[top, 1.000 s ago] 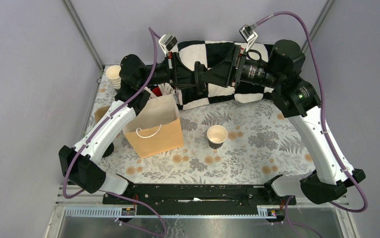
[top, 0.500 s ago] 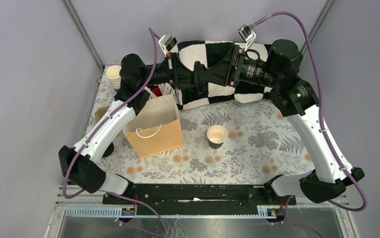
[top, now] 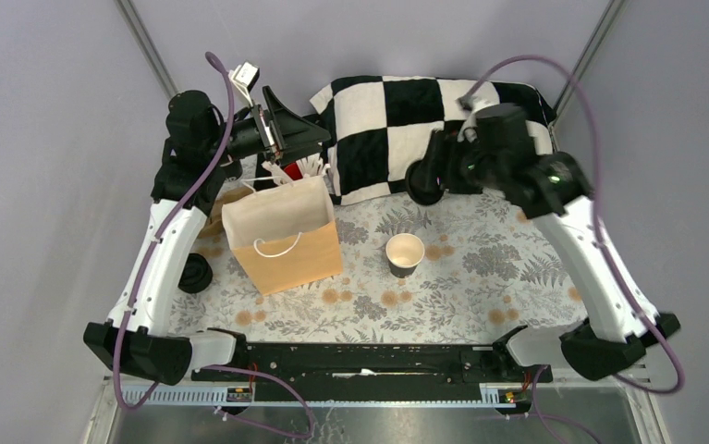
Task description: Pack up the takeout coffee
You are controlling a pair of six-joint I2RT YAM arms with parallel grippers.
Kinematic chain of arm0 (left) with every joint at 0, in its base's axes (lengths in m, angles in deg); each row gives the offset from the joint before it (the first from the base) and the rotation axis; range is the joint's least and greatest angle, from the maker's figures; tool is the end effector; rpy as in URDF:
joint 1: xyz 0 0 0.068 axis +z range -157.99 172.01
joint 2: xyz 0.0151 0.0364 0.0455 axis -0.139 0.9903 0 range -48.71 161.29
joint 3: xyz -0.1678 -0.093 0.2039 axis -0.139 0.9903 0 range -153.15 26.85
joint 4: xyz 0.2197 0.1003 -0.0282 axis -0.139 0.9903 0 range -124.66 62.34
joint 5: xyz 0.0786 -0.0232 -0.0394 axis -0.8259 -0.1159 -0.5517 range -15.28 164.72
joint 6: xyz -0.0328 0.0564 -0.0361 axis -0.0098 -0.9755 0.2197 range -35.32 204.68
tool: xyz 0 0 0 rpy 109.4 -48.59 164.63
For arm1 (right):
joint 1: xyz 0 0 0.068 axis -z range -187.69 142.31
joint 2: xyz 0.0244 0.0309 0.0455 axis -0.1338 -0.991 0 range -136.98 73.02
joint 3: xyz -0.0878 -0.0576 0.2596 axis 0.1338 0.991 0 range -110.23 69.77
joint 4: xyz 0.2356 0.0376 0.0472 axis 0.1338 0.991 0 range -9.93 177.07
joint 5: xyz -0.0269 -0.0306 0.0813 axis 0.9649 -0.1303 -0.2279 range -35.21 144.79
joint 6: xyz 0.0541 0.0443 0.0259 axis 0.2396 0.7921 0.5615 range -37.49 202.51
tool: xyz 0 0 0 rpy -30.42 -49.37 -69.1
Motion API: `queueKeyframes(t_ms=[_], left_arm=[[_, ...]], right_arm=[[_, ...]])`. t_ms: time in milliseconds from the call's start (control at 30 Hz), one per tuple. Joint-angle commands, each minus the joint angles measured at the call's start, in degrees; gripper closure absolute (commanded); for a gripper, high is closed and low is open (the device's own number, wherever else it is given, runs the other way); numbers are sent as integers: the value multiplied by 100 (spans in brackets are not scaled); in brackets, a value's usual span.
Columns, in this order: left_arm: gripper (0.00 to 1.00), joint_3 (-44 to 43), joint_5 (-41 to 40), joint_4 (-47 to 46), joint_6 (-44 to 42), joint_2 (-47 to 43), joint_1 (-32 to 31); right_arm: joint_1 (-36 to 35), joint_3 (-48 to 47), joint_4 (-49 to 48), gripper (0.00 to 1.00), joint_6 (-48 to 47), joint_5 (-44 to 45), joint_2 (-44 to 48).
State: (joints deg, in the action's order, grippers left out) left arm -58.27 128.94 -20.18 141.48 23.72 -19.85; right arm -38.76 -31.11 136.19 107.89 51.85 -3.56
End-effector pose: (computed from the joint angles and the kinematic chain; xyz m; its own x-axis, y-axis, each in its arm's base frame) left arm 0.2394 -0.1021 0.4769 -0.7812 -0.3359 -0.5262 0.4748 0.2276 -0.8502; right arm 0.2157 0.1336 0.4530 -0.6449 0.1112 -0.7561 -0.3057 0.8692 0.3886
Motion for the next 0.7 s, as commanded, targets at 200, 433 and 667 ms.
queueKeyframes(t_ms=[200,433,667], left_arm=[[1,-452,-181,395,-522,-220,-124],[1,-387,-120,397,-563,-276,-124],[1,-458,-29,389,-593,-223,-124]], right_arm=[[-1400,985,813,31,-639,1956,-1685],[-1530,1249,557,32,-526,1738,-1930],[-1542,1384,292,32,-412,1649,-1983]])
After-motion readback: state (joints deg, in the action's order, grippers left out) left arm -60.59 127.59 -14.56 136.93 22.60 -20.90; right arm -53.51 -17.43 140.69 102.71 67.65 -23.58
